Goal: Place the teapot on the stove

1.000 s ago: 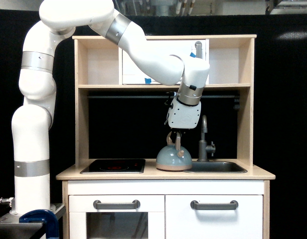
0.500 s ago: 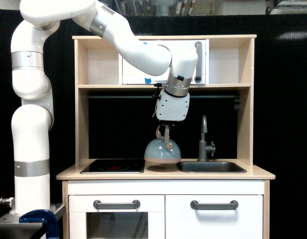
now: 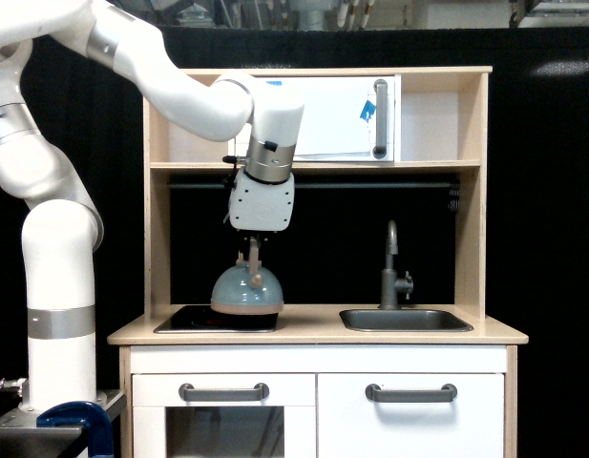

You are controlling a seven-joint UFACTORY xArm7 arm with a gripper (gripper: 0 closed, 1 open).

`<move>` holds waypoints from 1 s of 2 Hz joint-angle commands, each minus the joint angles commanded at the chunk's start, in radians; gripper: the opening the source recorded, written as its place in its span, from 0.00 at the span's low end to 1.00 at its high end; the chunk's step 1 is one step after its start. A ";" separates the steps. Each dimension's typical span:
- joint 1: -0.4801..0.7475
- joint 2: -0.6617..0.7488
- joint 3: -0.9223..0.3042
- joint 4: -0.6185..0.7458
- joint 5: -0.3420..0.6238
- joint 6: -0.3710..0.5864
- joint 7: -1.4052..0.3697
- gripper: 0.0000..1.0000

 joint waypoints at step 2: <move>0.127 -0.102 0.045 -0.136 0.066 -0.110 0.098 0.00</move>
